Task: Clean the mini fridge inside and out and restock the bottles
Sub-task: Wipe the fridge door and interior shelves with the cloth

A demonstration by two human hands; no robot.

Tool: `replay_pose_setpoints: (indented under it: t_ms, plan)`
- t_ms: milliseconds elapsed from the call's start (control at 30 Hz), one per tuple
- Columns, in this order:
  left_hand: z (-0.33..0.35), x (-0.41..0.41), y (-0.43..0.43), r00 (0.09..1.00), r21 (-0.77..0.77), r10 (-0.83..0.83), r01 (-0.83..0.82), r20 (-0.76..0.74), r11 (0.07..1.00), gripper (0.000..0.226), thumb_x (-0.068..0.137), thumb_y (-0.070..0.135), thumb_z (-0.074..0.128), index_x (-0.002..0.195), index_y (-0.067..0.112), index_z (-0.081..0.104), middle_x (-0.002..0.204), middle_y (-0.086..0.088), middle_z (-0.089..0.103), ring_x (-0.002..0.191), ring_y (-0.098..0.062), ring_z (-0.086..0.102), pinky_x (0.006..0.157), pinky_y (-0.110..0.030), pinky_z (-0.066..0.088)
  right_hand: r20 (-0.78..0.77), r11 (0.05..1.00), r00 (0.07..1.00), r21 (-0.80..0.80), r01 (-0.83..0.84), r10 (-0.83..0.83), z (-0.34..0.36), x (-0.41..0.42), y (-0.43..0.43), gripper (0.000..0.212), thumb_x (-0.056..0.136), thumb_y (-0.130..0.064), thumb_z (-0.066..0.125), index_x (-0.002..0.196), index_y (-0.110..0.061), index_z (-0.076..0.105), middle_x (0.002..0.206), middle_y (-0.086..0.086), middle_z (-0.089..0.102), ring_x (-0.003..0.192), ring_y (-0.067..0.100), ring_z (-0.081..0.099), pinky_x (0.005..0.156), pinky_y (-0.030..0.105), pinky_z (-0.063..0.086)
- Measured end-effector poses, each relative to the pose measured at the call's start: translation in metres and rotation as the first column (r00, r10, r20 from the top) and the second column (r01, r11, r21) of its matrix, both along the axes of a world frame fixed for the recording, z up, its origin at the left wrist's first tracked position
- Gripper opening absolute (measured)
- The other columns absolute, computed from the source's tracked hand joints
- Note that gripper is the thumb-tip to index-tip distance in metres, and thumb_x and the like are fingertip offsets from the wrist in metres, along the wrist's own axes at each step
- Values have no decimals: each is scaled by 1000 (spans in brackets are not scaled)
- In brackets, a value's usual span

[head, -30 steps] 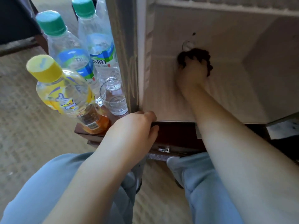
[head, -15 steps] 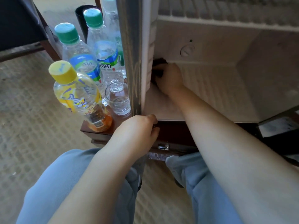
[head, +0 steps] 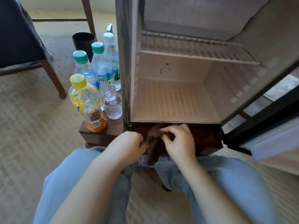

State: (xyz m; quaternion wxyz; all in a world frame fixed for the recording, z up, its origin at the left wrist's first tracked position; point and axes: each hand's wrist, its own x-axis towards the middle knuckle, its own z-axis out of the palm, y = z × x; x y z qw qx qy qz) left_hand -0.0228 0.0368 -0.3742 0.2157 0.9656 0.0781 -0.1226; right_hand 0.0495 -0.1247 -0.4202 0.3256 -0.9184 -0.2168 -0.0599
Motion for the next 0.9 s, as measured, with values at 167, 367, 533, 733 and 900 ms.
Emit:
replay_pose_setpoints:
  t_ms: [167,367,533,733,900]
  plan:
    - [1,11,-1,996,13,33,-35,88,999,22,93,28,48,97,13,64,93,-6,66,88,-26,61,77,-36,51,210,997,977,51,-51,39,3,-6,-29,13,77,-8,69,88,-14,70,84,-7,63,86,14,54,78,22,42]
    - [-5,32,-20,993,-4,9,-9,122,1000,22,94,29,44,101,17,62,83,2,61,81,-23,60,71,-33,51,56,959,980,225,174,-191,-4,-1,-34,16,83,0,67,94,-11,66,94,-2,63,89,16,61,82,1,33]
    - [-2,66,-31,984,-34,-44,51,174,998,22,96,26,43,102,13,60,88,-5,65,78,-25,59,68,-36,51,229,903,912,349,249,-340,38,36,-37,17,88,1,60,102,-7,65,99,0,57,89,7,54,81,0,35]
    - [0,104,-46,988,-84,-101,111,120,990,21,98,25,42,110,15,57,88,-1,57,77,-19,55,63,-31,46,501,960,827,234,154,-255,94,143,-32,29,87,-3,45,106,-4,68,109,19,53,97,20,50,92,6,32]
    - [-2,128,-56,981,-97,-180,186,71,978,25,100,23,38,113,11,56,92,-4,58,84,-20,56,66,-29,43,12,986,993,-114,121,-120,28,215,-42,18,96,-21,47,110,-15,57,114,1,53,105,26,53,87,36,44]
